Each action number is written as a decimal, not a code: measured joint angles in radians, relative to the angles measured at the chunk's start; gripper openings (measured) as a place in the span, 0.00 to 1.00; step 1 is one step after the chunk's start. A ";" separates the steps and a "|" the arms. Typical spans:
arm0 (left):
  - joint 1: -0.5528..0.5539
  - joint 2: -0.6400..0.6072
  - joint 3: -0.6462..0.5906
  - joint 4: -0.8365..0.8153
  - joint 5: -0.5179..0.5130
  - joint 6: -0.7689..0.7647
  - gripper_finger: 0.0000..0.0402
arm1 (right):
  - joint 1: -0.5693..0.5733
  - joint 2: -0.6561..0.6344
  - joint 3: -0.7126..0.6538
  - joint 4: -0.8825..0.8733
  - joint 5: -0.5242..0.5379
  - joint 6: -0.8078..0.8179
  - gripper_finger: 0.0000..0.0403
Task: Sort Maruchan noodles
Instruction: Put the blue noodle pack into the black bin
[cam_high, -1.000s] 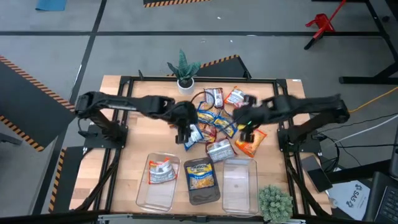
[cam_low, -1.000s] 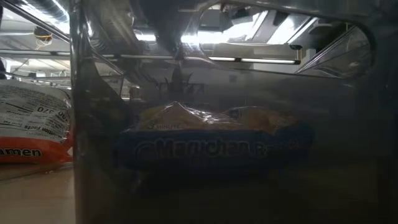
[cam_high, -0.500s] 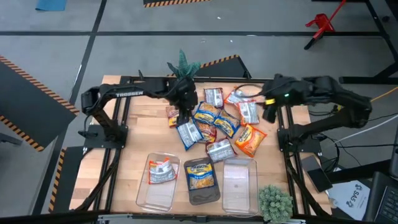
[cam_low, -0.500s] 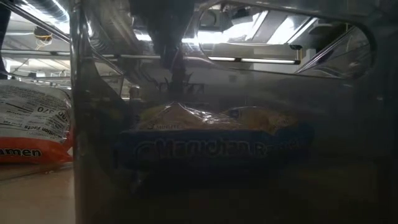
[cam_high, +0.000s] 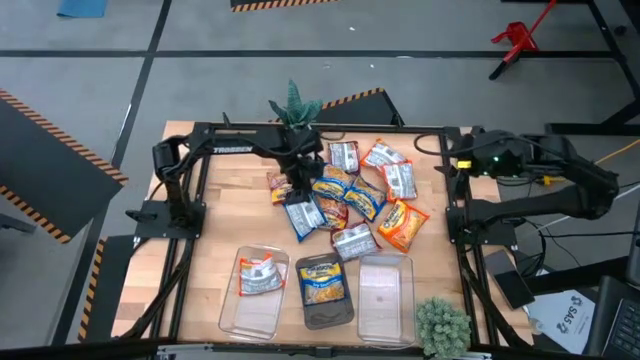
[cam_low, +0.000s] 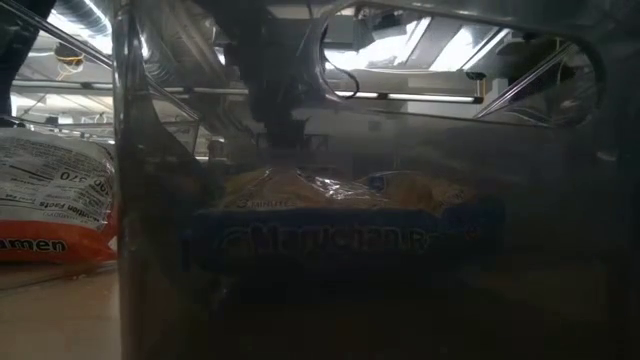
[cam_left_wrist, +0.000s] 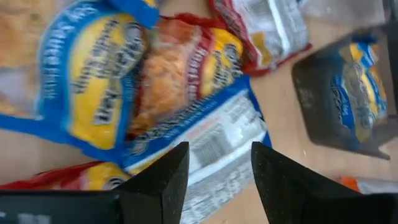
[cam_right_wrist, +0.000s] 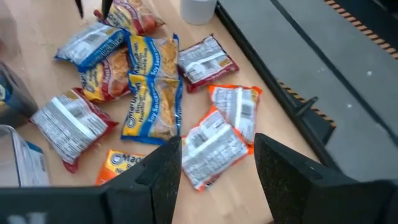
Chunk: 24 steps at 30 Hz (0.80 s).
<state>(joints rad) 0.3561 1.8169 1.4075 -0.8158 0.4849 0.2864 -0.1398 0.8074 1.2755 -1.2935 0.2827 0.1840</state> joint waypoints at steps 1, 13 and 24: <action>-0.006 -0.002 0.000 0.004 -0.008 0.005 0.44 | 0.000 -0.020 -0.029 0.020 -0.009 0.016 0.47; -0.115 -0.002 0.000 0.004 -0.305 0.223 0.64 | 0.001 -0.134 -0.265 0.195 -0.049 0.177 0.47; -0.142 0.017 0.002 0.060 -0.288 0.334 0.64 | 0.002 -0.129 -0.322 0.269 -0.048 0.182 0.47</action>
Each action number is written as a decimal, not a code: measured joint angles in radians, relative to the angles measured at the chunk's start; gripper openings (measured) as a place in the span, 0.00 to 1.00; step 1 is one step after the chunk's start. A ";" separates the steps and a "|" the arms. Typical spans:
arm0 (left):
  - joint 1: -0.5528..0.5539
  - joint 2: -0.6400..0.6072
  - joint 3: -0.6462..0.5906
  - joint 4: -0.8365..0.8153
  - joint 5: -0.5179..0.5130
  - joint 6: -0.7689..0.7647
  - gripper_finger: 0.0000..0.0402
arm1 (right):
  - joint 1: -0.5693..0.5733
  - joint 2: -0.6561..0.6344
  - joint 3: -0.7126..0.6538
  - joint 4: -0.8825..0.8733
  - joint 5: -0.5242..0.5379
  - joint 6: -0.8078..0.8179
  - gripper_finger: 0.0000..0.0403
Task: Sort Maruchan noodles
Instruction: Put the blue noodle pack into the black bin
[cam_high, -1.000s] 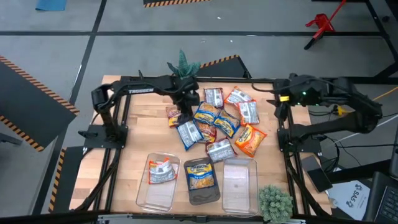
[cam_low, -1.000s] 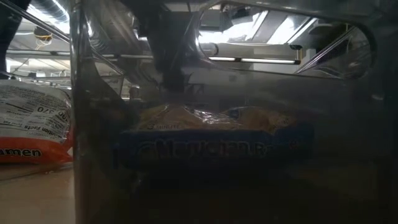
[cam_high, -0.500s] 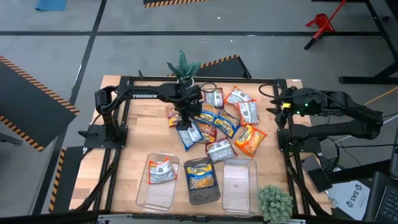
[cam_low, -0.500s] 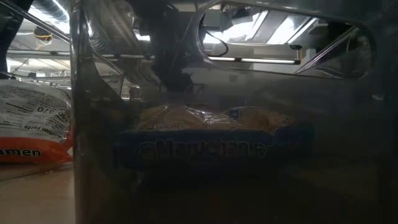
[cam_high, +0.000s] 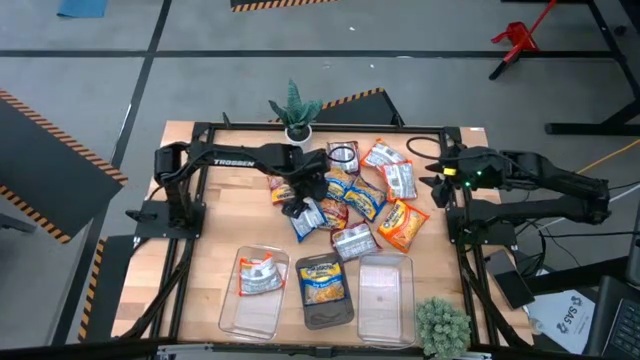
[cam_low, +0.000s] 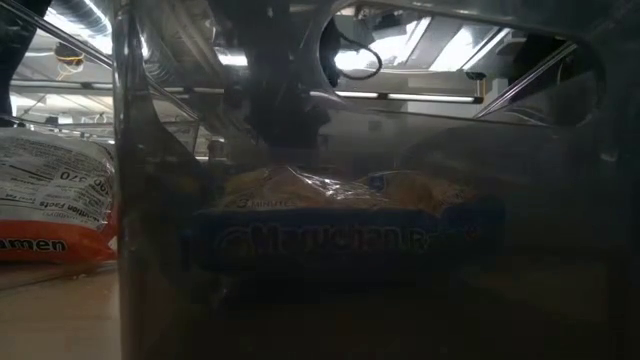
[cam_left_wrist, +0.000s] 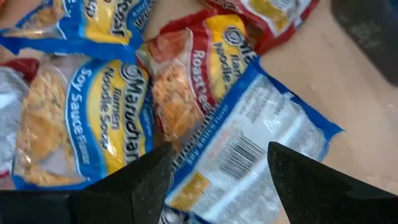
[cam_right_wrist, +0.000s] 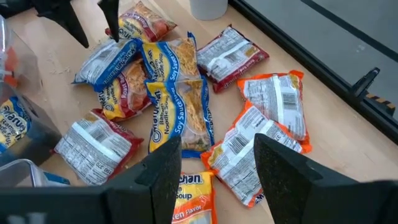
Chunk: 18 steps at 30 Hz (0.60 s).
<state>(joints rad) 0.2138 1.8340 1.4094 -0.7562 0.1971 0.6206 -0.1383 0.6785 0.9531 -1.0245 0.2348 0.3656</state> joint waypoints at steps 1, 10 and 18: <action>0.003 0.012 0.000 0.000 0.004 0.008 0.64 | 0.000 0.000 0.000 0.002 0.000 0.000 0.47; -0.002 0.152 0.107 -0.084 0.025 0.040 0.64 | 0.000 0.000 0.000 0.006 0.007 0.008 0.47; -0.005 0.201 0.185 -0.255 0.009 0.111 0.64 | 0.000 0.000 0.000 0.006 0.008 0.007 0.47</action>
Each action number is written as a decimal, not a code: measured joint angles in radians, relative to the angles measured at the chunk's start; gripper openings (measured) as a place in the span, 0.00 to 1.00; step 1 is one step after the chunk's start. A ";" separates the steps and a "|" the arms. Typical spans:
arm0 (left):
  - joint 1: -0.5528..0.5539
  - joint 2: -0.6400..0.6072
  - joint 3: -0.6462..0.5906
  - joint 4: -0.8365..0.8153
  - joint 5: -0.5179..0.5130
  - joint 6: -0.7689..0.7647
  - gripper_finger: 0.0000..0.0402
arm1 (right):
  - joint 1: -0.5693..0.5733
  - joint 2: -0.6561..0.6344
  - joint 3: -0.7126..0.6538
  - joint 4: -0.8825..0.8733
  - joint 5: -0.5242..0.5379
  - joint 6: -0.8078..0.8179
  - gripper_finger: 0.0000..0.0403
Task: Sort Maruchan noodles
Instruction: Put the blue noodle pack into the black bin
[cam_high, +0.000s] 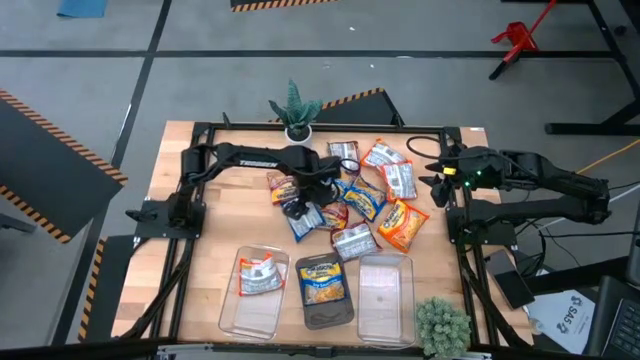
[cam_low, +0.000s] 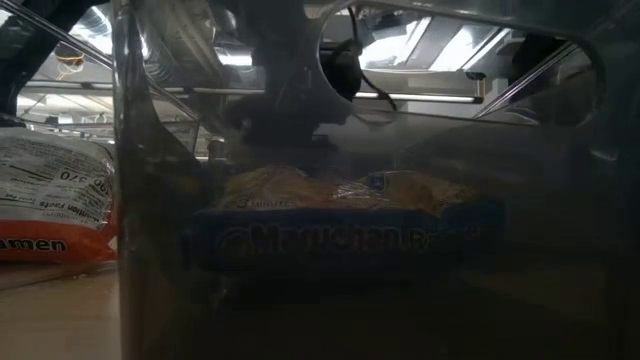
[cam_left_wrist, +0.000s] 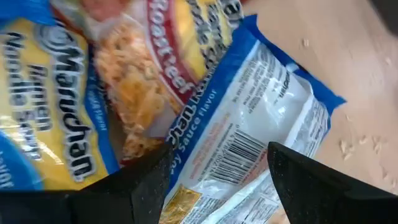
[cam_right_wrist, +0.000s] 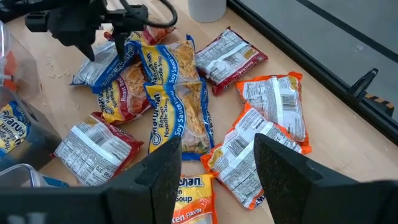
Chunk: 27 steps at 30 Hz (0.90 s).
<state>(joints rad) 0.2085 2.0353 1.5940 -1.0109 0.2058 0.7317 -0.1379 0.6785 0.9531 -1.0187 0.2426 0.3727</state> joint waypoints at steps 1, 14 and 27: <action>-0.001 0.001 -0.001 -0.003 -0.011 0.009 0.64 | 0.000 0.000 0.000 0.000 0.001 -0.002 0.47; -0.001 0.042 -0.001 0.015 -0.004 0.068 0.64 | 0.000 0.000 0.000 0.000 0.000 -0.002 0.47; -0.006 0.064 -0.001 -0.020 -0.043 0.067 0.50 | 0.000 0.000 0.000 0.000 0.001 0.000 0.47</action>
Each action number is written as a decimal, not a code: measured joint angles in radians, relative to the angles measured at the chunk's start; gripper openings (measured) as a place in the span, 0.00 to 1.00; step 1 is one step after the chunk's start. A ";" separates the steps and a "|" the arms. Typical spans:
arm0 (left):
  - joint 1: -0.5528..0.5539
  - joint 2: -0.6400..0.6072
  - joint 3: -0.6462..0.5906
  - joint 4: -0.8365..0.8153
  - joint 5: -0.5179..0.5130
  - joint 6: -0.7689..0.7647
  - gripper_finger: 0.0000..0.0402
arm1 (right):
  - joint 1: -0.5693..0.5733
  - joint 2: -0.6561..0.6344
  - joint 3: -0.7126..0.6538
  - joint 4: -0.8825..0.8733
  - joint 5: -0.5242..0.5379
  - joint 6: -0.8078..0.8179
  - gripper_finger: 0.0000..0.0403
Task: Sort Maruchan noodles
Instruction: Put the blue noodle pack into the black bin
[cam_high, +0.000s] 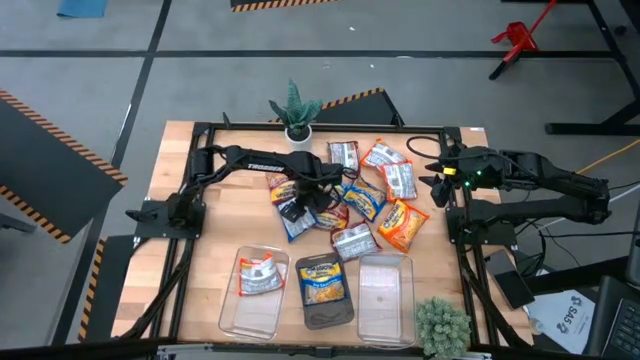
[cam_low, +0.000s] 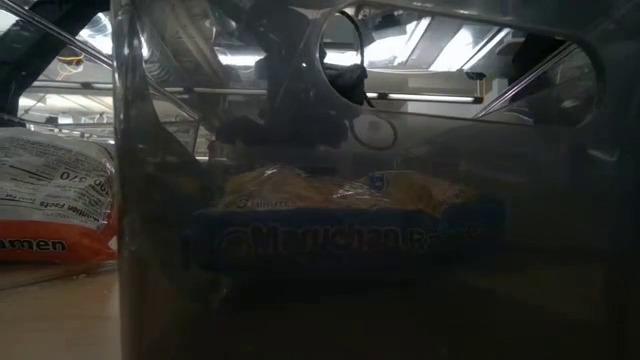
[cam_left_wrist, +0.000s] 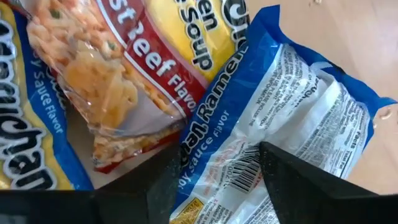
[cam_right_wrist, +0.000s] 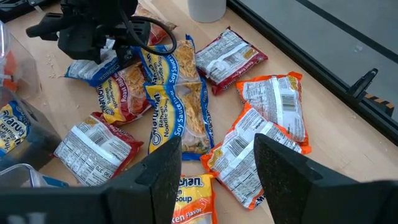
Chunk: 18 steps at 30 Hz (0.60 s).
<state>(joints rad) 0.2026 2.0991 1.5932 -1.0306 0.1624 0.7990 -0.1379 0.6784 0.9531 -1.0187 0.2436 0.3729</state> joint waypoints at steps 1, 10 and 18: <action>-0.001 0.000 0.000 0.000 -0.012 0.000 0.47 | 0.000 0.000 0.000 0.000 0.000 0.000 0.47; -0.022 -0.006 0.003 -0.014 -0.086 -0.011 0.22 | 0.000 0.000 0.000 0.000 0.018 0.000 0.47; -0.040 -0.005 0.104 -0.106 -0.134 -0.065 0.02 | 0.000 0.000 0.000 0.000 0.028 0.000 0.47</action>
<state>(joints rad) 0.1627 2.0937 1.6976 -1.1362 0.0283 0.7343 -0.1379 0.6784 0.9535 -1.0191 0.2717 0.3725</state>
